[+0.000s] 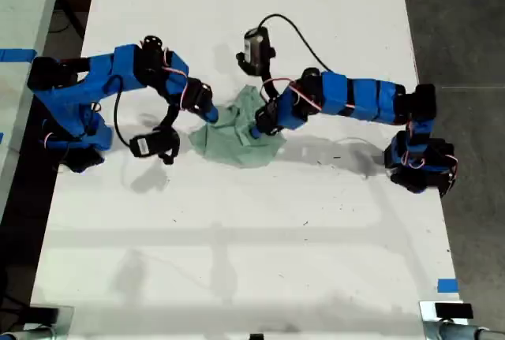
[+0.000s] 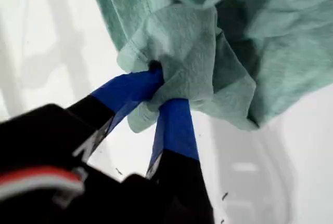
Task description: Fold t shirt
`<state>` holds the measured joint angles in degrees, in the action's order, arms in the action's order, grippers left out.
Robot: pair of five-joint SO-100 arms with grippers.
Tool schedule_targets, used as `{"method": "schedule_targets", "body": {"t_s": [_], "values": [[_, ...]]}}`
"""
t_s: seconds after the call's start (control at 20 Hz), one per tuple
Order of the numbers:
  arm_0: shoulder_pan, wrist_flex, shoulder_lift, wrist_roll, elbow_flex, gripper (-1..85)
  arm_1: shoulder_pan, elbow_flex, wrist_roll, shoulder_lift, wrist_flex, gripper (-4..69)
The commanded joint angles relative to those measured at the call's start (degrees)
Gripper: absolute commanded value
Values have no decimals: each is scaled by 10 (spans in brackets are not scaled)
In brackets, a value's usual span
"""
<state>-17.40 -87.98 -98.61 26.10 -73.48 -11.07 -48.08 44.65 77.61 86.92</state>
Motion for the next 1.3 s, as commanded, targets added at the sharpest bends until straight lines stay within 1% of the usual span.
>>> {"method": "schedule_targets", "body": {"t_s": [0.0, 0.05, 0.15, 0.25, 0.3, 0.35, 0.4, 0.45, 0.5, 0.55, 0.6, 0.65, 0.7, 0.75, 0.8, 0.85, 0.9, 0.95, 1.0, 1.05, 1.1, 1.15, 1.2, 1.25], "values": [[-129, -14, -25, 85, 29, 107, -104, 45, 35, 90, 30, 157], [-171, -25, -14, 109, 49, 167, -140, 46, 50, 113, 37, 194], [-229, -31, -18, 144, 90, 291, -195, 51, 70, 168, 57, 203], [-242, -31, -50, 154, 134, 261, -222, 52, 76, 217, 86, 194], [-238, -31, -76, 154, 150, 227, -225, 52, 77, 236, 100, 181], [-232, -31, -119, 143, 155, 191, -217, 45, 83, 258, 109, 66], [-215, -29, -174, 128, 152, 117, -200, 29, 75, 286, 119, -8], [-182, -24, -239, 101, 136, -1, -179, -20, 48, 331, 124, -9], [-128, -12, -306, 69, 103, -3, -144, -86, 29, 386, 120, -8], [-73, 15, -375, 23, 33, -3, -104, -161, -1, 442, 118, -8], [-15, 76, -465, -25, -98, -3, -45, -262, -36, 509, 98, -8], [33, 139, -558, -72, -250, -3, 2, -380, -70, 588, 53, -8], [60, 192, -636, -105, -403, -3, 48, -500, -98, 664, -4, -8], [85, 272, -714, -120, -557, -3, 84, -613, -122, 721, -56, -8], [114, 379, -803, -138, -717, -3, 112, -713, -147, 766, -100, -8], [129, 470, -915, -144, -871, -3, 134, -806, -168, 806, -142, -8], [127, 504, -1080, -146, -1019, -3, 154, -897, -181, 854, -186, -8], [137, 513, -1077, -174, -1092, 0, 165, -986, -192, 928, -218, -8], [143, 537, -1068, -196, -1150, 5, 171, -1072, -204, 1027, -228, -8], [145, 499, -1056, -202, -1152, 29, 174, -1159, -210, 1168, -204, -7], [144, 440, -1074, -205, -1152, 36, 173, -1224, -229, 1241, -164, 9], [139, 403, -1073, -207, -1152, 37, 176, -1246, -243, 1226, -142, 46], [126, 354, -1075, -202, -1152, 41, 177, -1288, -259, 1235, -132, 57], [104, 299, -1069, -195, -1152, 46, 178, -1303, -242, 1224, -111, 54]]}}
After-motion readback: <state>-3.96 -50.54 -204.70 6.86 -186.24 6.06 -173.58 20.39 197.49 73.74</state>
